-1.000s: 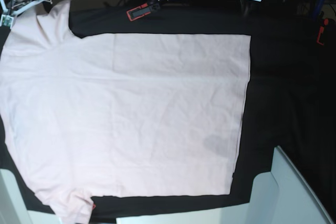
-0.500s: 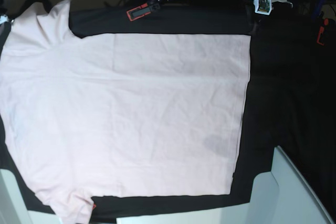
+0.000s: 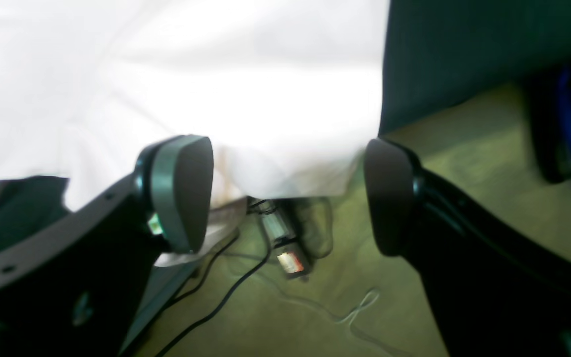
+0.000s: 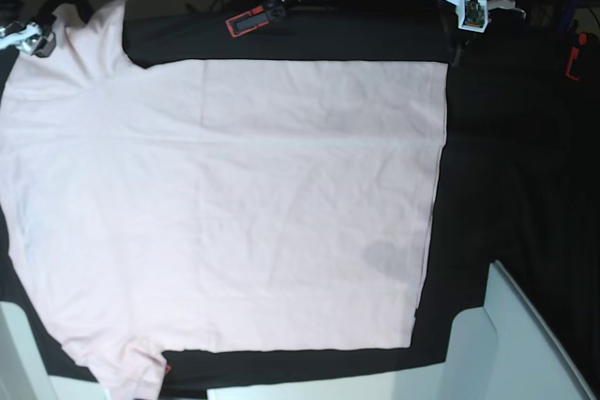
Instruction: Fold the T-shirt properly
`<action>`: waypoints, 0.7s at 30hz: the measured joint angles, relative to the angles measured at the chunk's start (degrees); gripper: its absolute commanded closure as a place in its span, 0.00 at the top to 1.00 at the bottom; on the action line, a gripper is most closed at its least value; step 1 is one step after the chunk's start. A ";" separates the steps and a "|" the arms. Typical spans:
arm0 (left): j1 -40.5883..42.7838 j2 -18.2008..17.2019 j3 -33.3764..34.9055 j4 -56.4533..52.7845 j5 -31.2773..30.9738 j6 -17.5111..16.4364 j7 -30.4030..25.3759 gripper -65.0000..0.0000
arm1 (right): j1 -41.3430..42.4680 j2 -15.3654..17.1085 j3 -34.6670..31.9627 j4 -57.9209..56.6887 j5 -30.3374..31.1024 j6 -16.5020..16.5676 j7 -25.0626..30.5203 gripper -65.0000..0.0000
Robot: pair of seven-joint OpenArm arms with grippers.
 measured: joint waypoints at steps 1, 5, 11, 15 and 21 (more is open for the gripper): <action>0.04 -0.02 0.00 0.00 -0.02 0.04 0.00 0.00 | 0.13 1.14 0.42 -1.97 -0.24 -0.26 0.15 0.70; 0.04 -0.15 0.04 -0.04 -0.02 0.04 -0.02 0.00 | 0.22 3.93 0.83 -5.81 -0.68 -0.59 0.39 0.70; 0.07 -0.74 -0.04 -0.04 0.07 0.09 0.00 0.00 | 0.22 4.74 0.79 -5.99 -0.31 -0.46 0.48 0.70; 0.13 -0.48 0.00 -0.04 0.09 0.04 0.00 0.00 | 0.44 5.68 0.81 -6.01 -0.28 -0.46 0.50 0.70; 0.17 -0.48 0.00 -0.04 0.09 0.04 0.00 0.00 | 2.21 6.88 0.79 -6.25 -0.26 -0.46 0.35 0.81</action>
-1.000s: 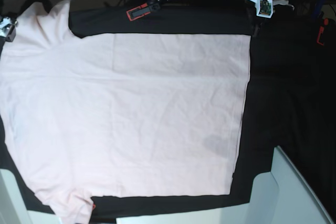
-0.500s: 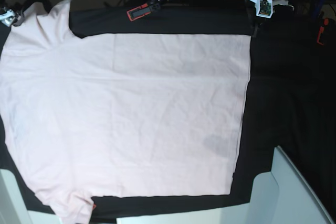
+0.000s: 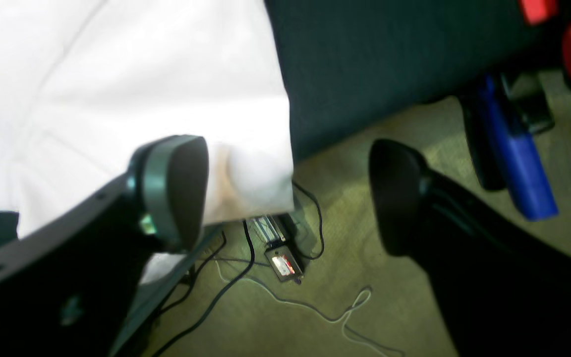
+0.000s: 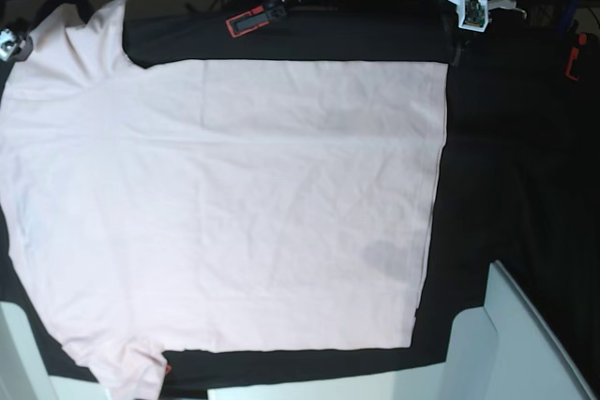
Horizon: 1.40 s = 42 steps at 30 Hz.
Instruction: Fold the T-shirt properly
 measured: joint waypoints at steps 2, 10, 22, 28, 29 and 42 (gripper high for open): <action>0.00 -0.04 0.00 0.00 -0.02 0.04 -0.02 0.00 | 0.17 0.87 0.00 -0.55 0.20 0.02 0.42 0.83; 0.00 0.00 0.00 -0.02 0.00 0.02 0.00 0.00 | 1.03 0.98 -0.02 -0.68 0.00 0.02 0.20 0.83; 0.00 -0.04 0.00 -0.04 0.00 0.02 0.00 0.00 | 4.70 4.35 -0.35 -10.45 -0.24 0.00 0.39 0.83; 0.00 -0.02 0.00 -0.04 -0.02 0.04 0.00 0.00 | 5.46 3.15 -0.35 -10.56 -0.22 -0.02 1.01 0.82; 0.00 0.00 0.00 -0.04 0.00 0.02 -0.02 0.00 | 5.46 2.73 -0.33 -10.40 0.11 -0.02 1.29 0.82; 0.00 -0.02 0.00 -0.04 -0.02 0.04 0.00 0.00 | 5.11 0.42 -3.98 -9.40 0.44 -0.20 2.95 0.58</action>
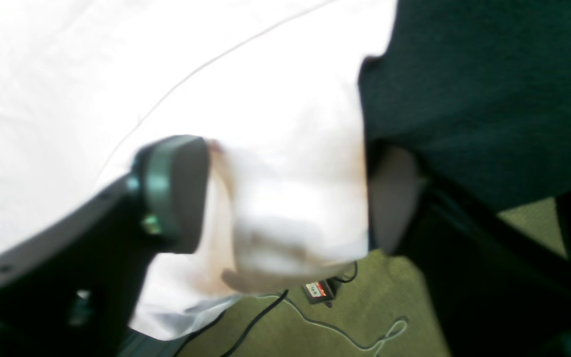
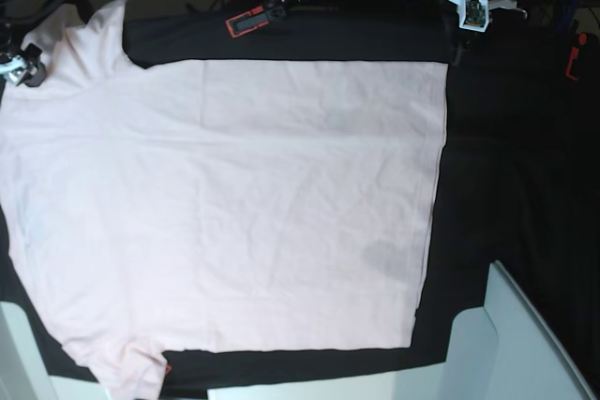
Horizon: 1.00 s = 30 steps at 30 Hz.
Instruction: Fold the T-shirt properly
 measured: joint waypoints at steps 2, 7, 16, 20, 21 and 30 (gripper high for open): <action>-0.02 0.04 0.00 0.00 0.02 -0.02 -0.02 0.00 | -0.42 -0.59 -0.07 0.17 0.68 0.02 0.52 0.54; -0.52 0.02 0.00 -0.02 0.00 0.00 0.02 0.01 | -0.68 -1.01 -0.17 0.22 1.07 0.07 0.81 0.54; -1.40 0.11 0.33 -0.87 -0.17 0.00 -0.02 0.27 | -0.74 -1.36 -0.28 -0.22 1.22 0.17 -0.15 0.03; -1.40 0.17 0.74 -0.87 -0.04 -0.04 0.00 0.51 | -0.74 -1.46 -0.35 -0.26 1.25 0.22 -0.42 0.01; -1.38 0.17 0.74 -0.87 -0.11 -0.02 0.00 0.55 | -0.74 -1.46 -0.35 -0.26 1.27 0.20 -0.42 0.00; -1.88 0.42 0.70 -5.77 -4.20 -0.13 0.04 0.59 | -0.74 -1.46 -0.35 -0.37 1.25 0.22 -0.39 0.00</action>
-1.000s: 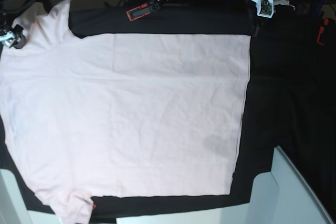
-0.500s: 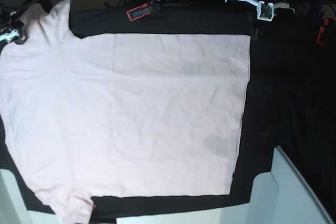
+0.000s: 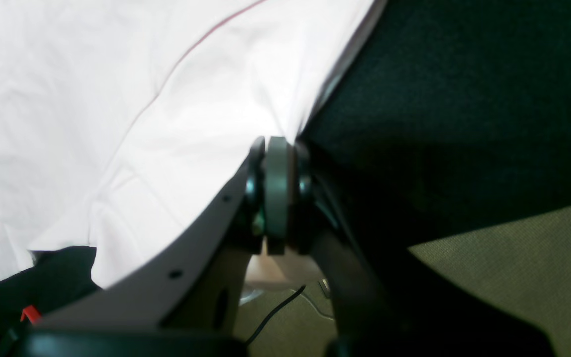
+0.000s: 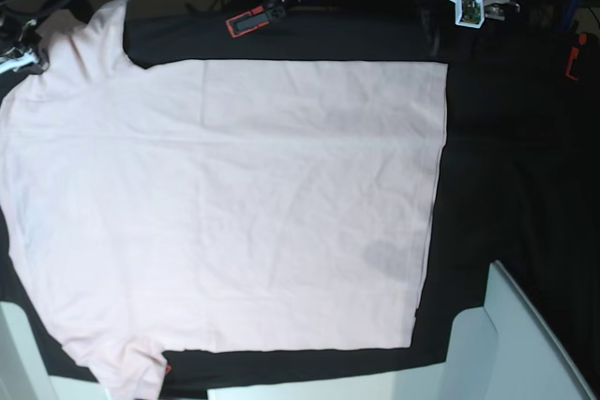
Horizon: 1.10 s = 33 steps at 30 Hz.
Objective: Fold the T-shirt properly
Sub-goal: 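Close the left gripper on the shirt's side edge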
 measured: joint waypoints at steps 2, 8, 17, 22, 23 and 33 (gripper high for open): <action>-0.42 0.07 0.09 -1.14 -5.64 0.11 -0.15 0.59 | 0.00 0.00 0.00 0.00 0.02 0.00 0.00 0.00; -1.95 -0.22 0.07 -4.17 -11.61 0.13 0.00 0.59 | 0.00 0.00 0.00 0.00 0.00 0.00 -0.02 0.00; -4.79 0.00 0.22 -3.96 -12.26 0.15 6.19 0.59 | 0.00 0.00 0.00 -0.09 0.02 0.02 0.00 0.00; -6.01 0.96 0.04 -3.56 -12.48 0.15 8.63 0.59 | 0.00 0.00 -0.02 -0.09 0.00 0.02 0.00 0.00; -5.81 1.25 0.07 -3.15 -12.48 -0.09 8.92 0.59 | 0.00 0.00 -0.04 -0.09 0.00 0.00 0.02 0.00; -1.86 -1.20 3.15 2.47 -23.34 -13.49 9.51 0.59 | 0.00 0.00 -0.04 -0.09 0.00 0.02 0.04 0.00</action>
